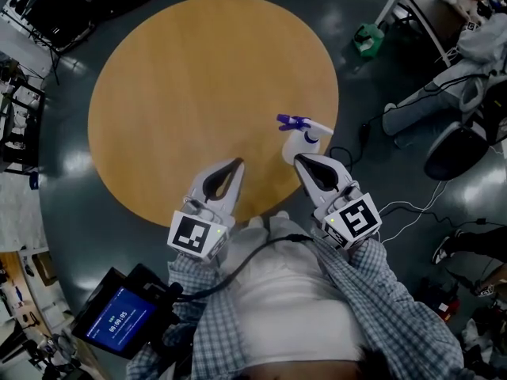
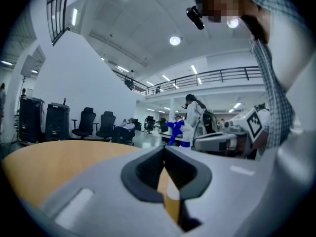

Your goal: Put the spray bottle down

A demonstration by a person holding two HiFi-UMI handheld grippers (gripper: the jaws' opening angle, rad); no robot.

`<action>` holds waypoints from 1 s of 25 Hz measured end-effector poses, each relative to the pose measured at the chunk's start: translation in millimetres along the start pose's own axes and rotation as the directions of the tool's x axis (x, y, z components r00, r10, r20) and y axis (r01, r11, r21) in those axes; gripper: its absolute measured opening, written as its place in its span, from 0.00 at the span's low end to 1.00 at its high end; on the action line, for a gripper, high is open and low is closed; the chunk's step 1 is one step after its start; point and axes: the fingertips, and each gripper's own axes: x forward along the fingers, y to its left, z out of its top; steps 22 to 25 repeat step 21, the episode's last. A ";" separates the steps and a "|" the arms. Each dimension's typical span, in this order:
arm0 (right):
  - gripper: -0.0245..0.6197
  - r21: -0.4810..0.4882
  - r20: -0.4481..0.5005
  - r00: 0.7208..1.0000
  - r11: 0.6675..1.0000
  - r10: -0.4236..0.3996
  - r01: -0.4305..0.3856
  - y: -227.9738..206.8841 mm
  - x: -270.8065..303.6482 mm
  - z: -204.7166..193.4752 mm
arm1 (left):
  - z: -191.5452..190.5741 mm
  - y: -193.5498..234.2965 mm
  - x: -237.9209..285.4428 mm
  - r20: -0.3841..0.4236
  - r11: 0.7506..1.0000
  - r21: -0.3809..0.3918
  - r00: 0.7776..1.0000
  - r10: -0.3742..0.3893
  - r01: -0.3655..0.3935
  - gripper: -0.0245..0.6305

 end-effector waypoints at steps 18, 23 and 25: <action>0.04 -0.017 -0.024 1.000 1.000 0.014 -0.014 -0.5 1.6 -3.5 | -2.7 -1.4 5.9 -0.010 1.000 -0.004 1.000 -0.015 0.015 0.04; 0.04 -0.029 -0.026 0.999 0.999 0.021 -0.022 2.0 1.3 -3.9 | -4.1 -1.6 4.6 -0.012 1.000 -0.007 1.000 -0.016 0.015 0.04; 0.04 -0.029 -0.026 0.999 0.999 0.021 -0.022 2.0 1.3 -3.9 | -4.1 -1.6 4.6 -0.012 1.000 -0.007 1.000 -0.016 0.015 0.04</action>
